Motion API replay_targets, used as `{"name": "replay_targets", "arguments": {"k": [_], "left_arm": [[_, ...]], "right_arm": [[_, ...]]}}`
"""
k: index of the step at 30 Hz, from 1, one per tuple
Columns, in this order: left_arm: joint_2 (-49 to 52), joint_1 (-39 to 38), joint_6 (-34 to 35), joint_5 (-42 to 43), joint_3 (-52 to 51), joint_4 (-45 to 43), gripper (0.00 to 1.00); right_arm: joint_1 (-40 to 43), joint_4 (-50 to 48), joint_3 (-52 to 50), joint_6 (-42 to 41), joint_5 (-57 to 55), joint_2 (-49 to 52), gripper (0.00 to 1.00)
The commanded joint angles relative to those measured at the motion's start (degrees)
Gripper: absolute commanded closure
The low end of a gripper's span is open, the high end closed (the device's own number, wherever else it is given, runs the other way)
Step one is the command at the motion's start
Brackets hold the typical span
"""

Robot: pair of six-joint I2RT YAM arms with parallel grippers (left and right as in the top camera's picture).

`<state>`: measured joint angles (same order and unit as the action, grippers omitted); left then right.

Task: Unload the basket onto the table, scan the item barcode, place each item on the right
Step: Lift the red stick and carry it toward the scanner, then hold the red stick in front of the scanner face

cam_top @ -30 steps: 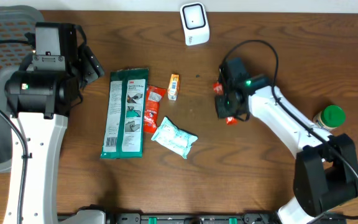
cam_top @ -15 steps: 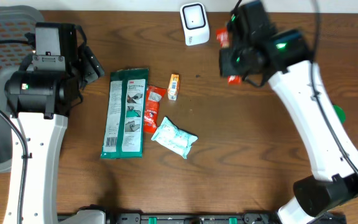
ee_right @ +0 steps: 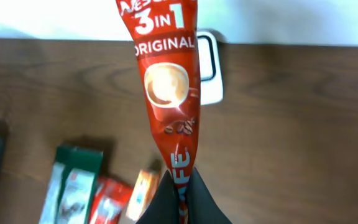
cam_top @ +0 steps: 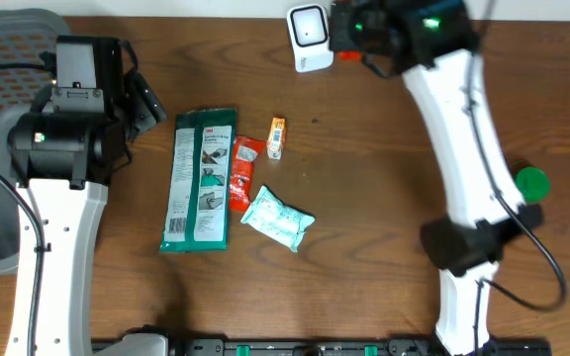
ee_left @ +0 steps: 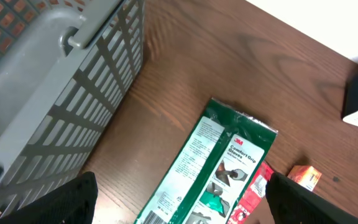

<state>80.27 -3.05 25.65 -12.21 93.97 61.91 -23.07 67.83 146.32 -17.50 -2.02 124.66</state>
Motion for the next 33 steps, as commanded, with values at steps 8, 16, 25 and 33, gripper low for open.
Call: {"name": "replay_targets", "arguments": {"k": [8, 16, 25, 33], "left_arm": [[0.2, 0.24, -0.13, -0.72, 0.92, 0.15, 0.13], [0.2, 0.24, -0.11, -0.72, 0.92, 0.17, 0.13], [0.2, 0.24, -0.11, -0.72, 0.92, 0.15, 0.13], [0.2, 0.24, -0.11, -0.72, 0.92, 0.15, 0.13]], "right_arm": [[-0.17, -18.32, 0.79, 5.68, -2.67, 15.65, 0.99], [-0.17, -24.76, 0.79, 5.79, -5.49, 23.43, 0.99], [0.28, -25.24, 0.59, 5.79, -7.67, 28.33, 0.99], [0.37, -25.59, 0.59, 5.81, -8.22, 28.33, 0.99]]}}
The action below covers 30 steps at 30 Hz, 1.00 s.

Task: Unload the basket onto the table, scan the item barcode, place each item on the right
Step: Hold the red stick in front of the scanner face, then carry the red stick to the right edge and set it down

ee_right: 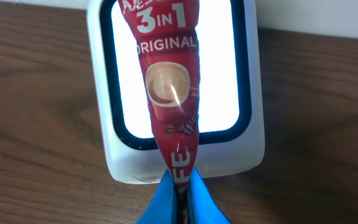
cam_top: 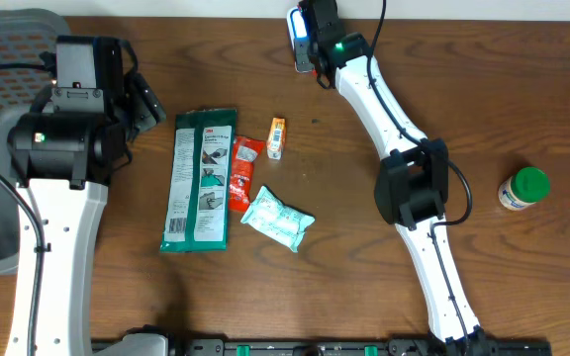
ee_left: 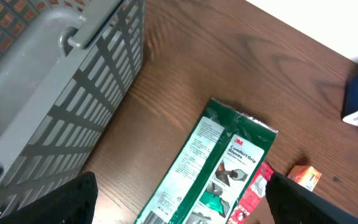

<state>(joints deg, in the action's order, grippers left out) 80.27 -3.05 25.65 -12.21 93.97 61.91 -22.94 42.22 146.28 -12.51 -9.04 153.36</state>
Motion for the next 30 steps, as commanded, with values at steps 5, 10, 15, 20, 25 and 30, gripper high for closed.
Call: {"name": "replay_targets", "arguments": {"k": [5, 10, 15, 20, 25, 30], "left_arm": [[0.2, 0.24, -0.11, -0.72, 0.92, 0.15, 0.13], [0.2, 0.24, -0.11, -0.72, 0.92, 0.15, 0.13], [0.2, 0.24, -0.11, -0.72, 0.92, 0.15, 0.13], [0.2, 0.24, -0.11, -0.72, 0.92, 0.17, 0.13], [0.2, 0.24, -0.11, -0.72, 0.92, 0.15, 0.14], [0.2, 0.24, -0.11, -0.72, 0.92, 0.17, 0.13]], "right_arm": [[0.31, 1.05, 0.68, 0.81, -0.52, -0.92, 0.99], [0.79, 4.28, 0.72, 0.83, -0.52, -5.92, 0.99], [0.76, 16.48, 0.72, 0.85, -0.52, -16.9, 0.99], [1.27, 32.81, 0.72, 1.86, -0.63, -24.61, 0.99], [2.71, 47.32, 0.72, 2.23, -5.86, -29.05, 0.99], [6.73, 55.1, -0.81, -1.44, -8.28, -29.35, 0.99]]}}
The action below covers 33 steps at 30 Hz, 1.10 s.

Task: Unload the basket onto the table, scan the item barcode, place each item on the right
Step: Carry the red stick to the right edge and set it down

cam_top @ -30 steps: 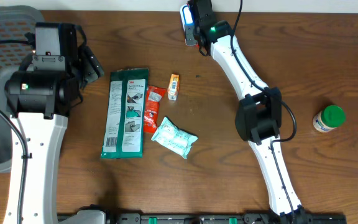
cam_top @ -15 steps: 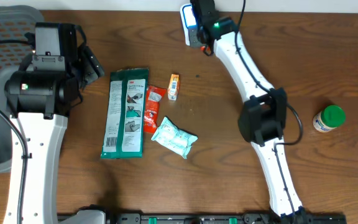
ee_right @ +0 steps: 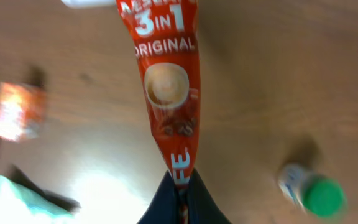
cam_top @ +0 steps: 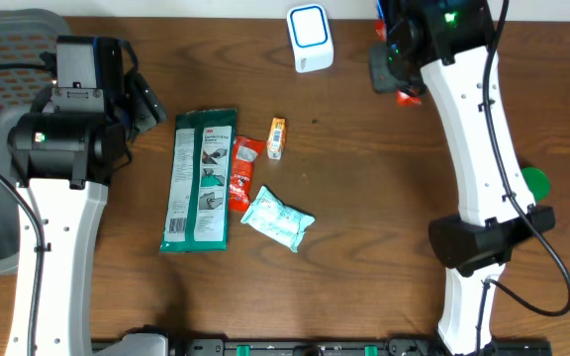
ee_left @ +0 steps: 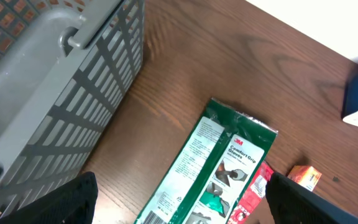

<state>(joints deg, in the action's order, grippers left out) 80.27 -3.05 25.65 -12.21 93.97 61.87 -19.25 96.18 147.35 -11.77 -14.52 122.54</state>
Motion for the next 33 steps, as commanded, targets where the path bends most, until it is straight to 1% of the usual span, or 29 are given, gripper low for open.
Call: {"name": "replay_targets", "arguments": {"k": [1, 7, 15, 20, 27, 29, 30, 31, 32, 33], "left_arm": [[0.2, 0.24, -0.11, -0.72, 0.92, 0.2, 0.13], [0.2, 0.24, -0.11, -0.72, 0.92, 0.2, 0.13], [0.2, 0.24, -0.11, -0.72, 0.92, 0.2, 0.13], [0.2, 0.24, -0.11, -0.72, 0.92, 0.2, 0.13], [0.2, 0.24, -0.11, -0.72, 0.92, 0.2, 0.13], [0.2, 0.24, -0.11, -0.72, 0.92, 0.2, 0.13], [0.2, 0.24, -0.11, -0.72, 0.92, 0.2, 0.13], [0.2, 0.24, -0.11, -0.72, 0.92, 0.2, 0.13], [0.2, 0.24, -0.11, -0.72, 0.92, 0.2, 0.13], [0.2, 0.24, -0.11, -0.72, 0.92, 0.2, 0.13]], "right_arm": [[3.96, 1.14, -2.6, -3.13, -2.84, 1.46, 0.99], [9.33, 0.85, -12.09, -8.24, -6.19, 1.55, 0.99], [14.53, -6.23, -33.03, -14.78, -16.26, 1.55, 0.99], [17.09, -12.0, -42.73, -15.89, -23.58, 1.55, 0.99], [20.09, -20.04, -52.78, -15.74, -24.22, 1.55, 0.98], [20.81, -22.53, -54.93, -13.77, -24.24, 1.55, 0.88], [21.09, -23.65, -55.65, -12.35, -24.2, 1.55, 0.81], [21.27, -24.46, -56.19, -11.58, -24.13, 1.55, 0.53], [21.44, -24.72, -56.43, -11.28, -24.17, 1.55, 0.35], [21.53, -24.68, -56.41, -10.36, -24.24, 1.55, 0.32]]}}
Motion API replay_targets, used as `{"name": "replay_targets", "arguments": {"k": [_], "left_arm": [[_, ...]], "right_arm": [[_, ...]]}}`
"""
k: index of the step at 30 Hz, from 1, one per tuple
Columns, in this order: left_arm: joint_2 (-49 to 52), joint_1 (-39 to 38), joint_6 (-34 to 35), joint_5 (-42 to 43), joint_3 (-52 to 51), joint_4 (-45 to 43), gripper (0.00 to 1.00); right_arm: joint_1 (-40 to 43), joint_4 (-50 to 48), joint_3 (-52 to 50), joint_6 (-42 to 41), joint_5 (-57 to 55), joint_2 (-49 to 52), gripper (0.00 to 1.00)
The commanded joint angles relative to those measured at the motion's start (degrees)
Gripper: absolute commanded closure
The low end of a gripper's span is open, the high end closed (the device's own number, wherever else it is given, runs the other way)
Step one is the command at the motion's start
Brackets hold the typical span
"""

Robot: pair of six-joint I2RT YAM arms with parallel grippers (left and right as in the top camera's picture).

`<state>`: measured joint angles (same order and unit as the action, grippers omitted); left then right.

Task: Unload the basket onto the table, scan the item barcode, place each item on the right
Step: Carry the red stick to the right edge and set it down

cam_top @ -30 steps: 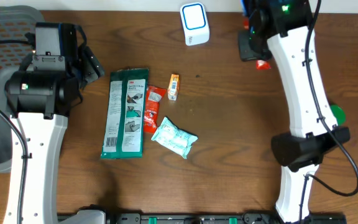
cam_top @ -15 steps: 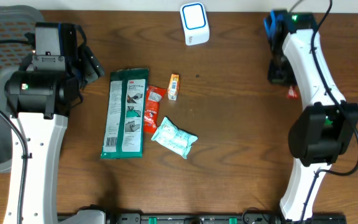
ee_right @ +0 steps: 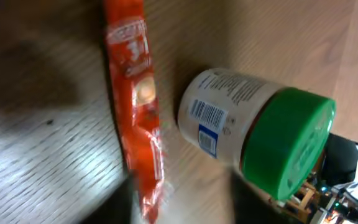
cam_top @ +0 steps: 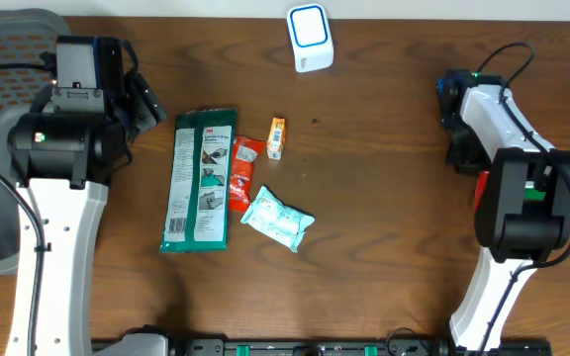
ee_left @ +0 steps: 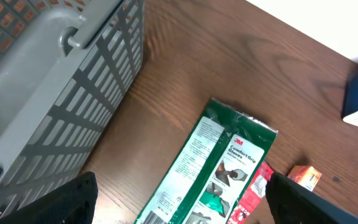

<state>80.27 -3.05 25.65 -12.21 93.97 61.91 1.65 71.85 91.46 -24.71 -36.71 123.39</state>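
The red 3-in-1 coffee sachet (ee_right: 135, 118) lies flat on the wooden table, and a sliver of it (cam_top: 480, 190) shows beside the arm in the overhead view. My right gripper (ee_right: 185, 202) hangs low over its near end, blurred, with the fingers spread wide and holding nothing. The white scanner (cam_top: 310, 37), its window lit blue, stands at the table's back edge, far from that gripper (cam_top: 461, 153). My left gripper (ee_left: 185, 205) is open above the table's left side, over the green pack.
A white jar with a green lid (ee_right: 253, 130) stands just right of the sachet. A green 3M glove pack (cam_top: 201, 178), a red packet (cam_top: 242, 173), a small orange box (cam_top: 276, 136) and a teal-white pouch (cam_top: 277, 220) lie left of centre. A grey basket (ee_left: 42, 93) sits far left.
My right gripper was shut on the sachet near the table's back, right of the scanner. Now it is at the right side, open, and the sachet lies on the table by the jar.
My right gripper first held the sachet upright close to the scanner. Then it held it right in front of the lit scanner window. Later it was off to the right with the sachet, and now the sachet lies released beside the jar. The left arm stayed still.
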Motion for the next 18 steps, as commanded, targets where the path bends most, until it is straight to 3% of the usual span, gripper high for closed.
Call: {"name": "replay_targets", "arguments": {"k": [1, 5, 10, 18], "left_arm": [[0.2, 0.24, -0.11, -0.72, 0.92, 0.15, 0.13], [0.2, 0.24, -0.11, -0.72, 0.92, 0.15, 0.13], [0.2, 0.24, -0.11, -0.72, 0.92, 0.15, 0.13], [0.2, 0.24, -0.11, -0.72, 0.92, 0.17, 0.13]], "right_arm": [[0.63, -0.39, -0.46, 4.07, -2.08, 0.68, 0.31], [0.33, -0.37, 0.98, 7.21, -2.01, 0.68, 0.31], [-1.42, 2.54, 6.64, 9.2, 5.53, 0.68, 0.39], [-6.93, -2.73, 10.47, 13.77, 50.45, 0.68, 0.39]]}}
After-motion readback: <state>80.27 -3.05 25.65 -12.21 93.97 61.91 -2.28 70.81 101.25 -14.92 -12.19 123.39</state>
